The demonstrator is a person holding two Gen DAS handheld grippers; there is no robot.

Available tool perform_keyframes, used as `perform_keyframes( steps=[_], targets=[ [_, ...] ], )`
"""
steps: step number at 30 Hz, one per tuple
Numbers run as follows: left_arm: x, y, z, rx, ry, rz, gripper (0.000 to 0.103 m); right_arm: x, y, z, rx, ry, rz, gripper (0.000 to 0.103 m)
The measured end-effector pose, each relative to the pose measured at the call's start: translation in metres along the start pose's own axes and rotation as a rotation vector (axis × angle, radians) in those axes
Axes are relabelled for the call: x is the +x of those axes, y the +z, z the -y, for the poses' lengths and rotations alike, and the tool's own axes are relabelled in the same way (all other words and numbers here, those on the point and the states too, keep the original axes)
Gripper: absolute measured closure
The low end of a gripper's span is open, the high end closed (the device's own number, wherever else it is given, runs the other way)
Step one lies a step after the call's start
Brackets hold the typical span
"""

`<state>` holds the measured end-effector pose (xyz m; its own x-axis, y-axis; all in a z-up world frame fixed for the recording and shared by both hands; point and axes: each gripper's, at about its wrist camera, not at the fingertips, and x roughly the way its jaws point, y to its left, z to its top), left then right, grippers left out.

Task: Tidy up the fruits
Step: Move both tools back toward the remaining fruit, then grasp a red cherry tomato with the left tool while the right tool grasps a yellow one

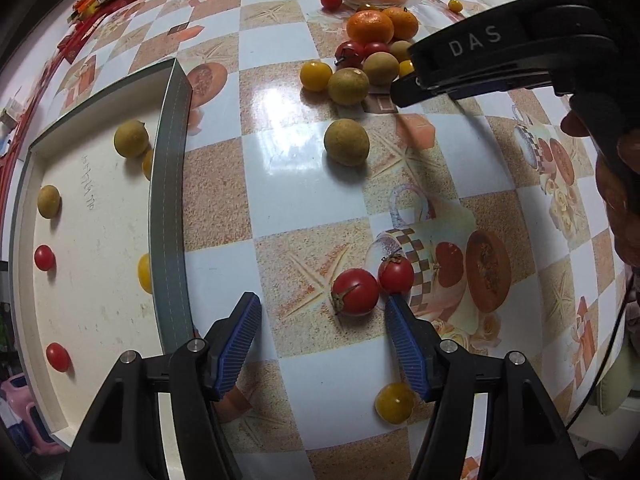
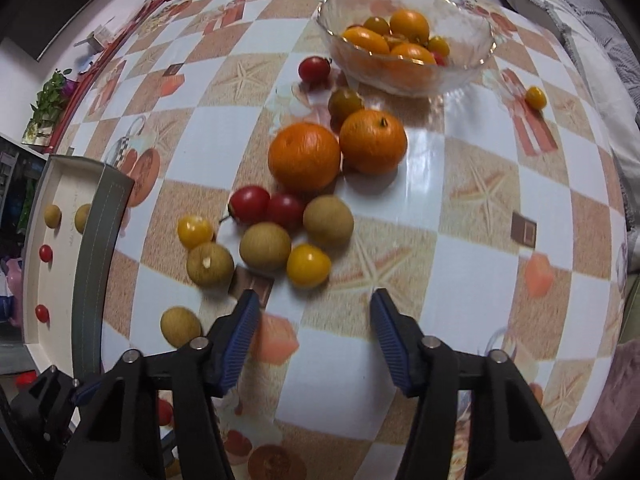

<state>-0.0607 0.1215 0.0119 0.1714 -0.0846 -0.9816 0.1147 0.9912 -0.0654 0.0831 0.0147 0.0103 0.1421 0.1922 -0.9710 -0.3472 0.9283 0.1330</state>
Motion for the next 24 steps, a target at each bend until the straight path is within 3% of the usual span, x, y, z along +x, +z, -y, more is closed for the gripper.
perform_keyframes(
  steps=[4, 10, 16, 22, 24],
  targets=[
    [0.0, 0.001, -0.005, -0.016, -0.016, 0.001, 0.036, 0.001, 0.009, -0.002, -0.012, 0.018, 0.015, 0.08],
    [0.001, 0.003, -0.004, 0.006, -0.002, -0.004, 0.038, -0.005, 0.003, 0.003, 0.011, 0.057, 0.017, 0.08],
    [-0.006, 0.003, 0.011, 0.037, -0.012, -0.002, 0.056, -0.017, -0.021, 0.011, 0.057, 0.099, -0.008, 0.08],
    [-0.008, 0.003, 0.015, 0.032, -0.074, 0.0, 0.08, -0.028, -0.051, 0.016, 0.101, 0.133, -0.032, 0.08],
    [-0.009, 0.003, 0.013, 0.024, -0.088, 0.0, 0.08, -0.029, -0.059, 0.016, 0.106, 0.138, -0.045, 0.08]
  ],
)
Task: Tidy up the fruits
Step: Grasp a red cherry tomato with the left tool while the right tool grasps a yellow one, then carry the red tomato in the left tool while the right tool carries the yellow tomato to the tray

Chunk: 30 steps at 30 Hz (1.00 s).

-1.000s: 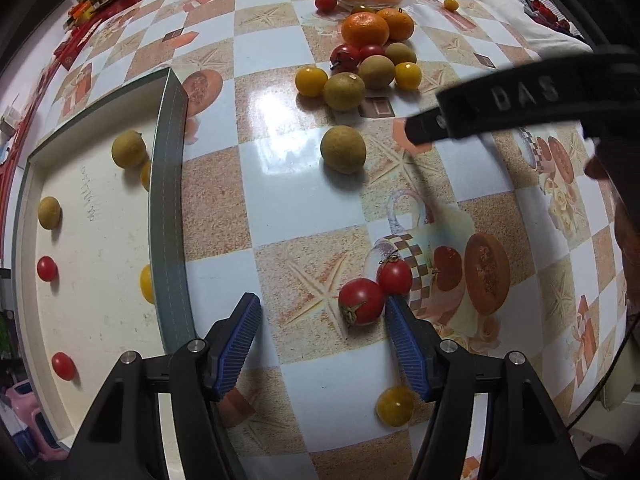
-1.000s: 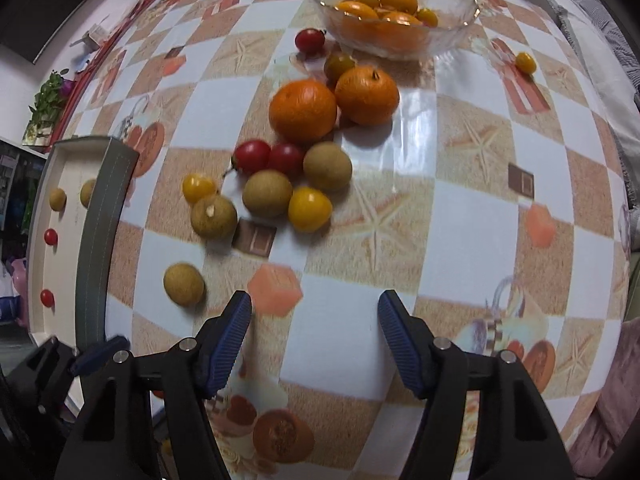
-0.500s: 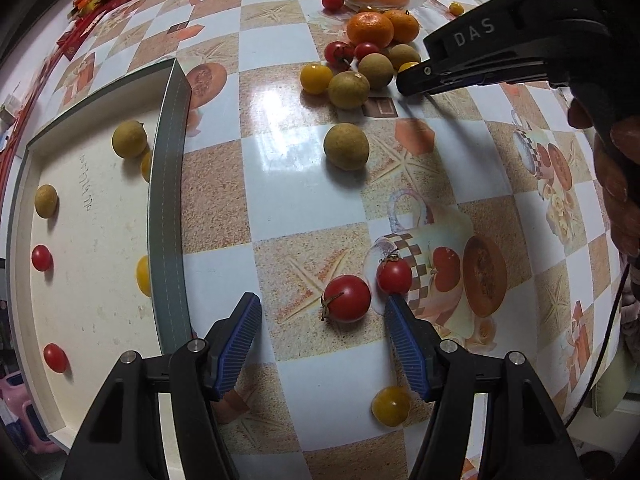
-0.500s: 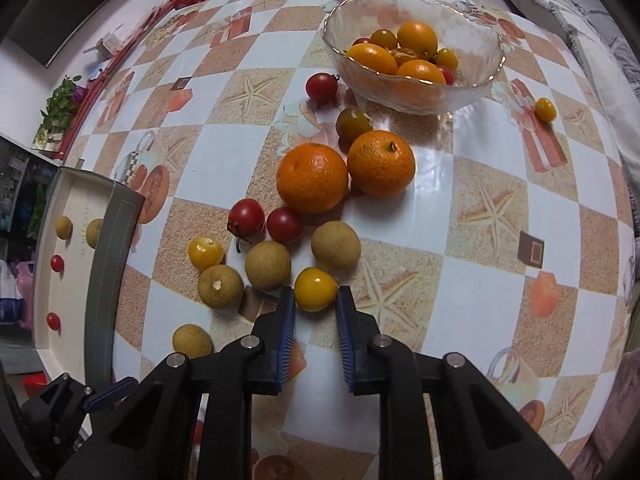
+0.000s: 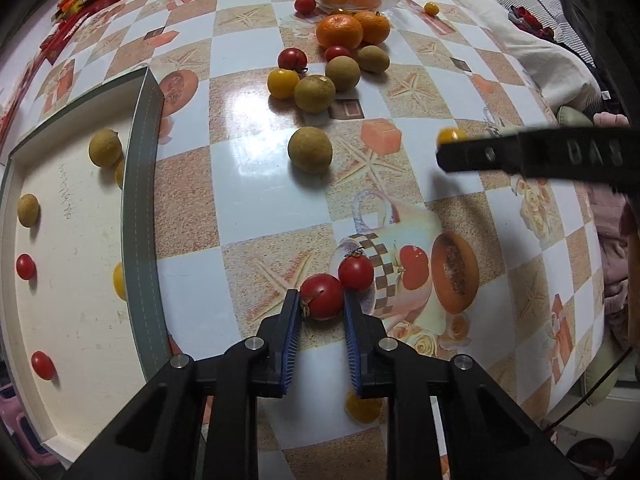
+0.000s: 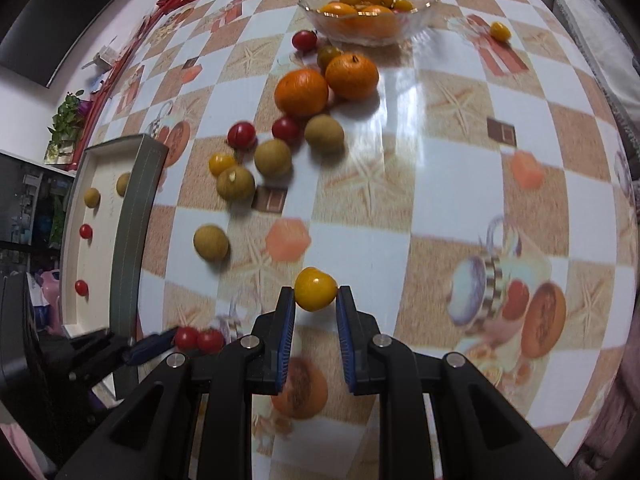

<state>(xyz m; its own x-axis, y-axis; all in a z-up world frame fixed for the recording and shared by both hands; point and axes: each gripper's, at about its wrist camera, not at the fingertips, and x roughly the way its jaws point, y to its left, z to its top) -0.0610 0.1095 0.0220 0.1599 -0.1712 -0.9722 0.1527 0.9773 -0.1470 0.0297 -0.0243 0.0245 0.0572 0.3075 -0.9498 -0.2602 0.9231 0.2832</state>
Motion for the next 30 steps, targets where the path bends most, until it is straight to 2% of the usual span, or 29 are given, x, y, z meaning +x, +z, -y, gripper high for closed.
perform_keyframes(
  steps=[5, 12, 23, 30],
  targets=[
    [-0.006, 0.0, -0.008, -0.044, -0.007, 0.004, 0.08, -0.004, -0.021, -0.001, 0.013, 0.01, -0.023, 0.08],
    [-0.022, -0.004, -0.016, -0.053, -0.007, 0.02, 0.08, -0.011, -0.032, -0.012, 0.009, 0.019, -0.033, 0.08],
    [-0.063, -0.017, -0.043, -0.125, -0.002, 0.089, 0.08, -0.031, -0.026, -0.05, -0.062, 0.026, -0.017, 0.08],
    [-0.079, -0.033, -0.082, -0.199, 0.041, 0.11, 0.08, -0.031, -0.015, -0.096, -0.148, 0.039, -0.019, 0.08]
  ],
)
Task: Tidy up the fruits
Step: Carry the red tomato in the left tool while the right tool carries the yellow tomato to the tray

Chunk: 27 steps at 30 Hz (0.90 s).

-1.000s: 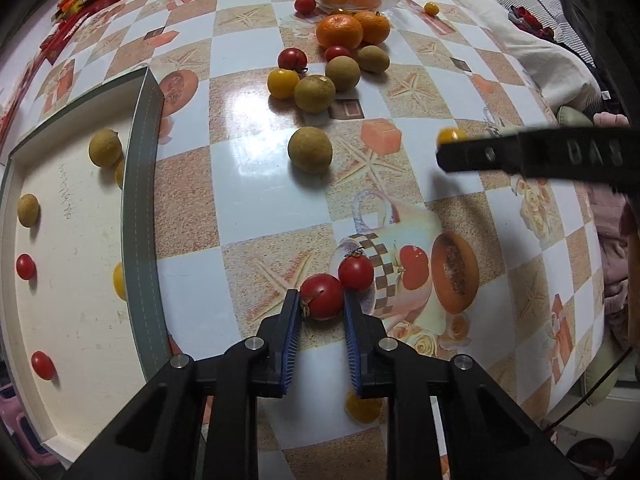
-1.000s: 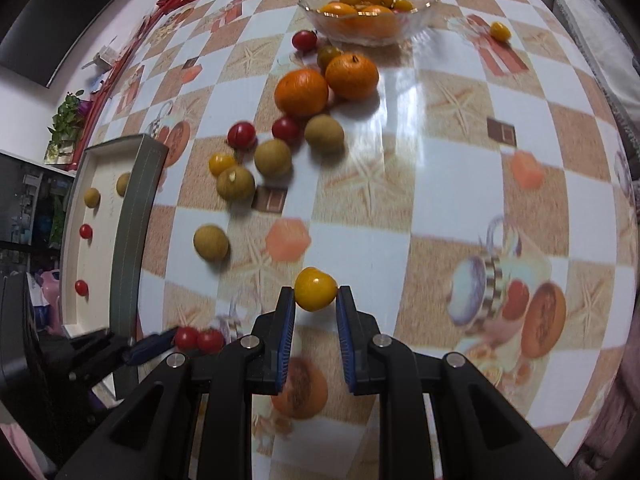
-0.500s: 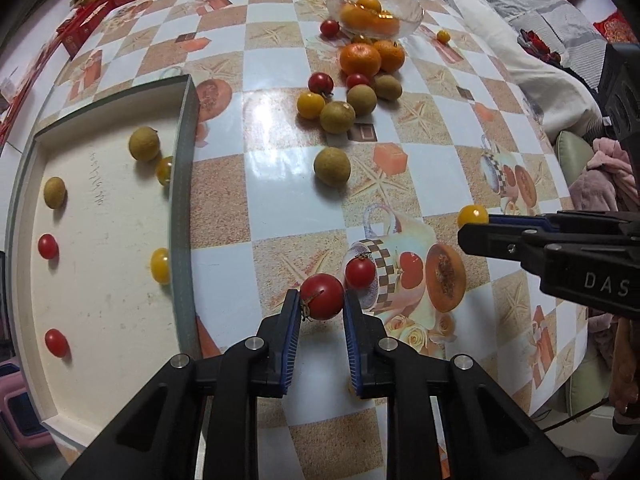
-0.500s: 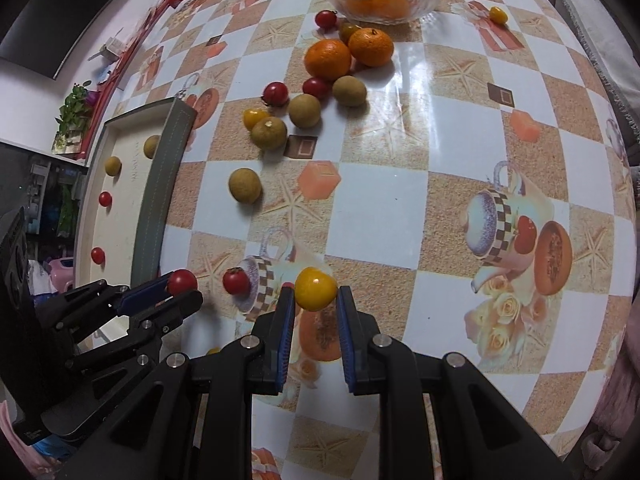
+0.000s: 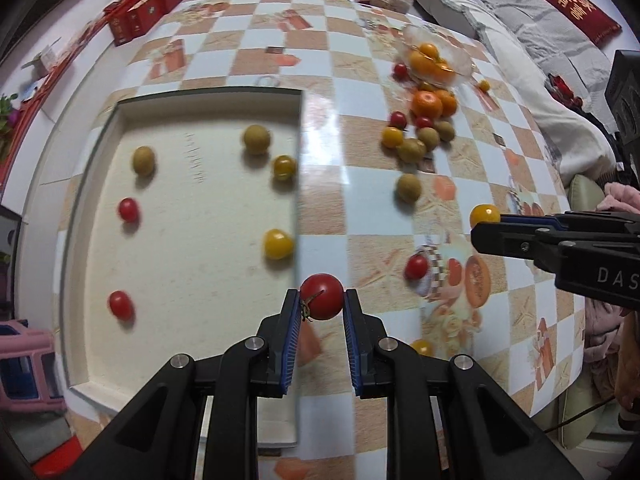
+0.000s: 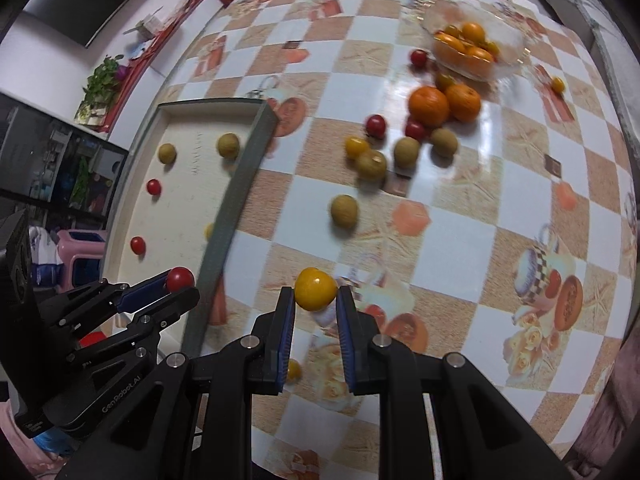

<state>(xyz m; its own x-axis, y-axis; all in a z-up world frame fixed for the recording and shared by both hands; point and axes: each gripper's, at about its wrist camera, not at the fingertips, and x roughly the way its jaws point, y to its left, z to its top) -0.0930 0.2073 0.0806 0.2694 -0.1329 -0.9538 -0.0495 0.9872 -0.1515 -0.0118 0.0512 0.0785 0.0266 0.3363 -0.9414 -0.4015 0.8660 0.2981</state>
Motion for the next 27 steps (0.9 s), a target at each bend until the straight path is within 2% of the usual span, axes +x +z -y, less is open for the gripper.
perform_keyframes(
  steps=[7, 14, 20, 27],
  targets=[
    [-0.003, -0.016, -0.057, -0.091, 0.064, -0.006, 0.08, 0.017, 0.019, -0.052, -0.095, 0.027, -0.036, 0.08],
    [0.01, -0.03, -0.101, -0.145, 0.116, -0.039, 0.08, 0.053, 0.037, -0.102, -0.169, 0.043, -0.101, 0.08],
    [0.021, -0.034, -0.118, -0.157, 0.127, -0.053, 0.08, 0.081, 0.051, -0.136, -0.244, 0.022, -0.138, 0.08],
    [0.029, -0.035, -0.125, -0.161, 0.132, -0.068, 0.08, 0.109, 0.066, -0.15, -0.279, -0.024, -0.177, 0.079]
  ],
)
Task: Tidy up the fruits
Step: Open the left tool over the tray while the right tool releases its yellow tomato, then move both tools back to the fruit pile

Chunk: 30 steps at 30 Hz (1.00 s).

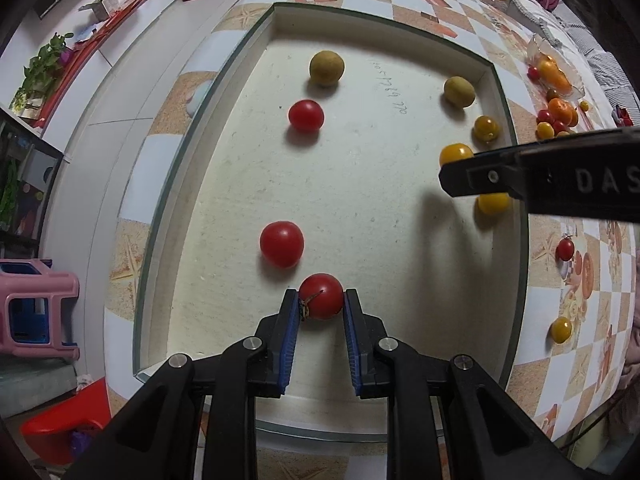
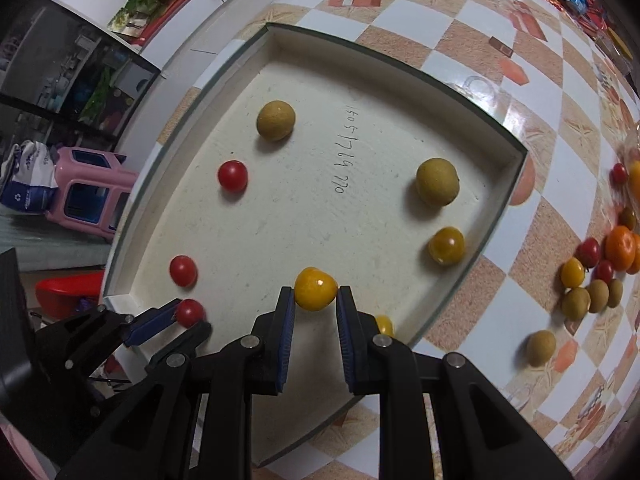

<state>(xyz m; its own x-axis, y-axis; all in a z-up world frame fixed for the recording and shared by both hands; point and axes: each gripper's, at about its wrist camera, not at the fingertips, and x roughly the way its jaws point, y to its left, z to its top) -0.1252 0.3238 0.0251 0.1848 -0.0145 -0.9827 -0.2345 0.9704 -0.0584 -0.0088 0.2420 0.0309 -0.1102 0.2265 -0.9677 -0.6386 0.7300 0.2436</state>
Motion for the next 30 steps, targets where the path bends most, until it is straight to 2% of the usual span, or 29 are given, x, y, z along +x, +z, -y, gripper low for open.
perform_keyframes(
  steps=[4, 7, 9, 10, 11, 13, 15, 17, 22, 26, 30],
  targets=[
    [0.0, -0.001, 0.002, 0.016, 0.006, 0.005, 0.08, 0.012, 0.004, 0.002, 0.015, -0.019, -0.036, 0.079],
    [0.002, -0.001, 0.005, 0.028, 0.009, -0.002, 0.074, 0.018, 0.007, 0.001, 0.017, -0.033, -0.052, 0.078],
    [0.001, -0.001, 0.006, 0.03, 0.015, -0.001, 0.047, 0.018, 0.008, 0.001, 0.024, -0.03, -0.052, 0.069],
    [0.0, -0.002, 0.006, 0.026, 0.023, 0.009, 0.033, 0.018, 0.008, 0.001, 0.027, -0.032, -0.049, 0.054],
    [-0.002, -0.003, 0.006, 0.023, 0.03, 0.022, 0.033, 0.019, 0.01, -0.001, 0.028, -0.033, -0.044, 0.043],
    [0.001, -0.004, 0.005, 0.023, 0.026, 0.007, 0.033, 0.018, 0.01, 0.0, 0.031, -0.025, -0.033, 0.04],
    [0.002, -0.005, 0.003, 0.021, 0.028, -0.004, 0.033, 0.016, 0.009, 0.003, 0.038, -0.02, -0.029, 0.033],
    [0.004, -0.007, 0.0, 0.017, 0.033, -0.021, 0.033, 0.011, 0.01, 0.006, 0.062, 0.029, -0.013, 0.02],
    [0.003, -0.009, -0.005, -0.009, 0.033, -0.04, 0.033, -0.012, 0.009, 0.009, 0.114, 0.079, 0.066, 0.0],
    [0.002, -0.009, -0.003, -0.012, 0.021, -0.069, 0.033, -0.034, 0.003, 0.019, 0.135, 0.082, 0.114, 0.0],
    [-0.008, -0.006, 0.013, 0.043, 0.039, -0.054, 0.033, -0.054, -0.008, 0.041, 0.168, 0.054, 0.149, 0.0]
  ],
)
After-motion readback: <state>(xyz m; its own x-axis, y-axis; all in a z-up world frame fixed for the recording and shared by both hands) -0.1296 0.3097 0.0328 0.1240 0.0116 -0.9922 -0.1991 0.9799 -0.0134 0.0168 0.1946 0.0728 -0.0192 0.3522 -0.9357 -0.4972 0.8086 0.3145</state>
